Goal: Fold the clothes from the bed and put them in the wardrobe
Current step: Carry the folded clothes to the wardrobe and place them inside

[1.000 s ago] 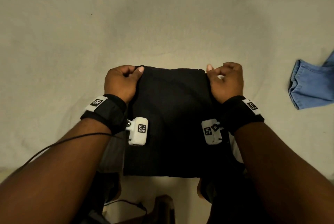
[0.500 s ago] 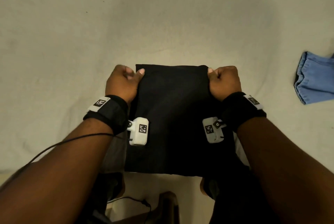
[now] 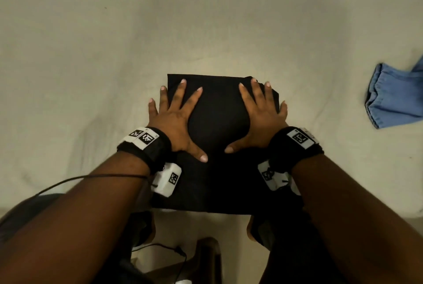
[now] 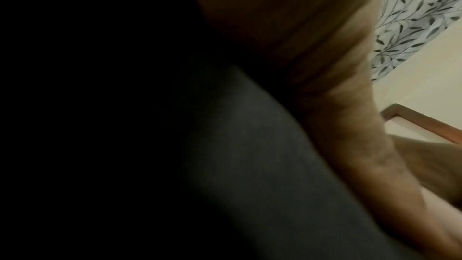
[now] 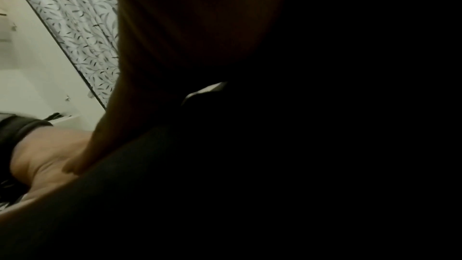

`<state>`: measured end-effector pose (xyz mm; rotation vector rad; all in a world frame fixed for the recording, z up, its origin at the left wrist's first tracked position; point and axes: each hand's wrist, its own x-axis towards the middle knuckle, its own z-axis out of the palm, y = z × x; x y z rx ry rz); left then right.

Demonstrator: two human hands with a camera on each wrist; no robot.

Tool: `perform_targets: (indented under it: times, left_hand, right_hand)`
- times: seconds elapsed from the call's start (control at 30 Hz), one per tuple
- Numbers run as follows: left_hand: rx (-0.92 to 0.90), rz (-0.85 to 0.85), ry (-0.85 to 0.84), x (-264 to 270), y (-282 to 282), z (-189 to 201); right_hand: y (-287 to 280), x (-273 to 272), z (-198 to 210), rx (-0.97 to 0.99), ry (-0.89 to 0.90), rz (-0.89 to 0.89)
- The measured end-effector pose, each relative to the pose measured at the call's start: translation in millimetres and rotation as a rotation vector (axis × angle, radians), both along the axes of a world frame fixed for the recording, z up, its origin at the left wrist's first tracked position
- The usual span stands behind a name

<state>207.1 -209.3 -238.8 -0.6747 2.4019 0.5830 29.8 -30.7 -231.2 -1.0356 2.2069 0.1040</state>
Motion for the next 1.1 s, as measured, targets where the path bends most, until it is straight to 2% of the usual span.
perform_targets:
  times: [0.1,0.2,0.3,0.4,0.53,0.6,0.67,0.73,0.77,0.8,0.87,0.93,0.97,1.03,1.1]
  left_hand:
    - [-0.069,0.011,0.032,1.5,7.8,14.3]
    - [-0.211,-0.13,0.186,14.8,47.2,25.5]
    - [-0.171,-0.226,0.148,43.6,88.0,11.8]
    - [-0.128,-0.093,0.128,69.5,78.0,0.6]
    - [-0.094,0.132,0.034,108.2,57.5,10.5]
    - [-0.133,0.157,0.015,124.3,61.2,17.6]
    - [-0.204,0.076,0.099,128.2,75.9,25.4]
    - [-0.265,-0.151,0.232,129.2,104.4,29.4]
    - [-0.257,-0.276,0.249,130.4,120.7,28.0]
    - [-0.228,-0.374,0.228,134.1,135.6,24.9]
    - [-0.173,-0.437,0.119,146.7,149.3,15.5]
    - [-0.188,-0.375,0.064,160.3,143.0,13.1]
    - [-0.192,-0.289,0.054,164.0,136.5,13.9]
    - [-0.151,-0.052,0.039,165.1,125.2,17.6]
    - [-0.074,0.15,0.073,158.2,118.0,24.5]
  right_hand:
    - [1.1,11.1,13.0,-0.036,0.035,0.016]
    - [8.3,52.0,25.4,-0.096,0.141,0.17]
    - [26.7,96.9,13.0,-0.04,0.072,0.248]
    - [50.3,97.3,3.3,-0.056,0.054,0.113]
    - [94.0,83.9,13.9,0.063,0.064,-0.185]
    - [114.0,91.2,20.1,0.102,0.095,-0.207]
    - [116.9,113.2,27.9,0.017,0.205,-0.118]
    - [113.4,148.9,28.1,-0.117,0.264,0.012]
    - [112.3,167.2,24.9,-0.142,0.235,0.073]
    - [114.0,183.0,20.5,-0.137,0.184,0.124]
    - [127.0,196.6,8.2,-0.056,0.13,0.214]
    - [145.1,188.9,2.9,0.005,0.157,0.254]
    - [152.0,181.8,3.7,0.018,0.162,0.231]
    - [156.6,169.5,11.8,0.0,0.139,0.085]
    - [153.8,158.8,22.6,-0.132,0.148,-0.147]
